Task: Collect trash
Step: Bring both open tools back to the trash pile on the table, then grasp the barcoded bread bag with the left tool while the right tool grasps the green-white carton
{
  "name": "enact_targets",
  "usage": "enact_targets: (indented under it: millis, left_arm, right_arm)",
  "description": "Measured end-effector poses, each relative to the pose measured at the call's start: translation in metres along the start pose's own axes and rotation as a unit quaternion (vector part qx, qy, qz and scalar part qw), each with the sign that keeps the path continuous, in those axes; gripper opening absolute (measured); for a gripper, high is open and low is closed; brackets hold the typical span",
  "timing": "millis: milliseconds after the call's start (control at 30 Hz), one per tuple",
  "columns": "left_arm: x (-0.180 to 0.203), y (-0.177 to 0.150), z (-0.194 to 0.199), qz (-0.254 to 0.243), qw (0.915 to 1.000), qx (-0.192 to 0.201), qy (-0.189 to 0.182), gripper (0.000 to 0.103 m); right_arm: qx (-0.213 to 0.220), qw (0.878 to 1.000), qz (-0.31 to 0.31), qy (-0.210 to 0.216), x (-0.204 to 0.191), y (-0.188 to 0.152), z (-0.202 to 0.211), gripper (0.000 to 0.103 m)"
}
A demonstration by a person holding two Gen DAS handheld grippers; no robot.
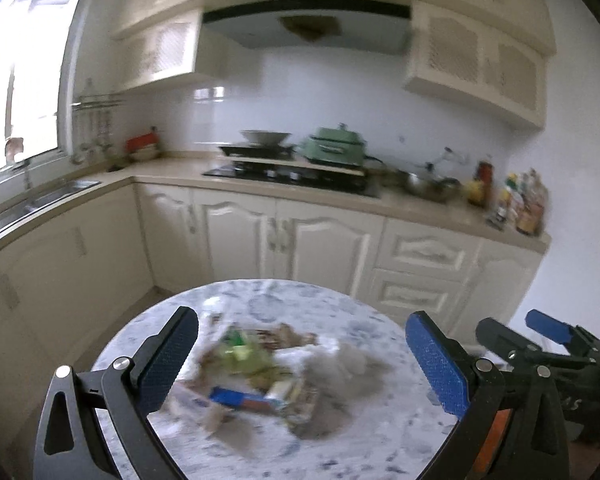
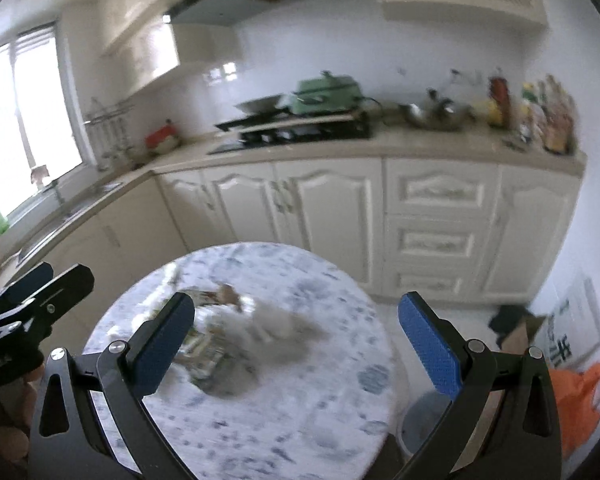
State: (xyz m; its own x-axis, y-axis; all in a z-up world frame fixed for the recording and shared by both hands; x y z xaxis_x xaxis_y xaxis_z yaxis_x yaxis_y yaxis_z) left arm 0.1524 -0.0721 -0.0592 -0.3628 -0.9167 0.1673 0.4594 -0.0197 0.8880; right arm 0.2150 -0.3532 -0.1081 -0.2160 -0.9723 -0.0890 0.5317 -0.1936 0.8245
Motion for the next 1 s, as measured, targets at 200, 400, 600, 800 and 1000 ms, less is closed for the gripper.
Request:
enact_targets:
  millis: [200, 400, 600, 800, 1000]
  left_arm:
    - [-0.025, -0.019, 0.040, 0.022, 0.9987, 0.018, 0.043, 0.102]
    - [-0.044, -0.030, 0.058, 0.038, 0.9966, 0.017, 0.071, 0.102]
    - [-0.066, -0.046, 0.050, 0.064, 0.9938, -0.019, 0.090, 0.102]
    - [-0.092, -0.047, 0.017, 0.090, 0.9886, -0.066, 0.101, 0.102]
    - [-0.130, -0.054, -0.031, 0.123, 0.9796, -0.119, 0.106, 0.102]
  right_arm:
    - [0.016, 0.999, 0.031, 0.025, -0.038, 0.004, 0.007, 0.103]
    - [0.008, 0.997, 0.063, 0.039, -0.064, -0.005, -0.002, 0.103]
    - [-0.041, 0.994, 0.084, 0.050, -0.081, -0.035, -0.031, 0.103]
    - [-0.100, 0.989, 0.094, 0.063, -0.098, -0.064, -0.071, 0.103]
    - [-0.155, 0.981, 0.093, 0.064, -0.108, -0.094, -0.113, 0.103]
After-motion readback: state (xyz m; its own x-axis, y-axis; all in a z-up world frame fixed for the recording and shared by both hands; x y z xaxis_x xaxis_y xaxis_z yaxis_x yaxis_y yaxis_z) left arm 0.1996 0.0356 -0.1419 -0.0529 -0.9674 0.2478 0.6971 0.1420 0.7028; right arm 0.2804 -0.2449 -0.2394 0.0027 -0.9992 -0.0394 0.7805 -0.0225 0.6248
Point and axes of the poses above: each gripper's, at about its wrist camera, not at the fingertips, and z roughly against the way its jaws point, x to its right, y to its top, the point moved 7 cm from there along -z, roughly the way its jaws point, and after that the axes turned 8 degrees about -y, right-handed, at the moved point
